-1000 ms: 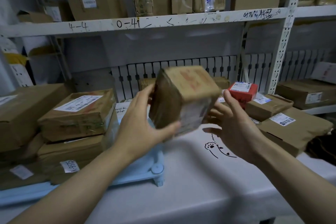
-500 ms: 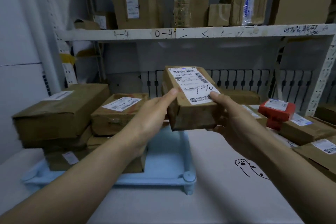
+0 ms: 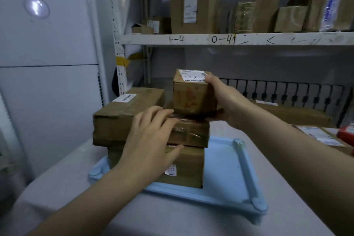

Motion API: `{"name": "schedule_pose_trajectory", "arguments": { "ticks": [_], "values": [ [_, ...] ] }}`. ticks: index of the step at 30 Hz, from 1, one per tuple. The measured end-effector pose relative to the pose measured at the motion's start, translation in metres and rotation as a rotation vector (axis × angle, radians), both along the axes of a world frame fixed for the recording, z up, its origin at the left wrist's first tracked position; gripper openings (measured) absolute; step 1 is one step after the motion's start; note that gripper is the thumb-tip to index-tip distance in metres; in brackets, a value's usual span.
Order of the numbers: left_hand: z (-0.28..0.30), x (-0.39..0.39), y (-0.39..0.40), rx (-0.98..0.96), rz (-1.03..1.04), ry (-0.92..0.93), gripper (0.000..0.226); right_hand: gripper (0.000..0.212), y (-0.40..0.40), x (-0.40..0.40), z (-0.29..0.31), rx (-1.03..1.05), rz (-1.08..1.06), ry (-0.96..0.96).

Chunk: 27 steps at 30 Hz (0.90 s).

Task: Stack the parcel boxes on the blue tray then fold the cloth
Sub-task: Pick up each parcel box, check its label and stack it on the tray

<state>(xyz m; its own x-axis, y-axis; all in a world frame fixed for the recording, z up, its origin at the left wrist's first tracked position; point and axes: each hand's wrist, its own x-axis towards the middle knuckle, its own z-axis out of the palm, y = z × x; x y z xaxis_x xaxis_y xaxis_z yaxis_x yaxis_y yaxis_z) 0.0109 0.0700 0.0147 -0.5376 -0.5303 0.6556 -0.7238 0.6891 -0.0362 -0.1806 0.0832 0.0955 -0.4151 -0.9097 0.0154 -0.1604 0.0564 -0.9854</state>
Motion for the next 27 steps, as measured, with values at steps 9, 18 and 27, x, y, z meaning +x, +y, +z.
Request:
{"name": "schedule_pose_trajectory", "arguments": {
  "ticks": [9,18,27],
  "values": [
    [-0.025,0.018,-0.022,-0.066,0.114,0.004,0.075,0.085,-0.013,-0.008,-0.011,0.133,-0.022,0.193],
    [-0.034,0.025,-0.033,-0.166,0.055,0.133,0.082,0.085,-0.02,-0.015,-0.026,0.063,0.153,-0.102],
    [-0.067,0.032,0.0,0.292,0.255,1.114,0.07,0.05,0.014,-0.083,-0.143,0.485,-0.243,0.521]
  ]
}}
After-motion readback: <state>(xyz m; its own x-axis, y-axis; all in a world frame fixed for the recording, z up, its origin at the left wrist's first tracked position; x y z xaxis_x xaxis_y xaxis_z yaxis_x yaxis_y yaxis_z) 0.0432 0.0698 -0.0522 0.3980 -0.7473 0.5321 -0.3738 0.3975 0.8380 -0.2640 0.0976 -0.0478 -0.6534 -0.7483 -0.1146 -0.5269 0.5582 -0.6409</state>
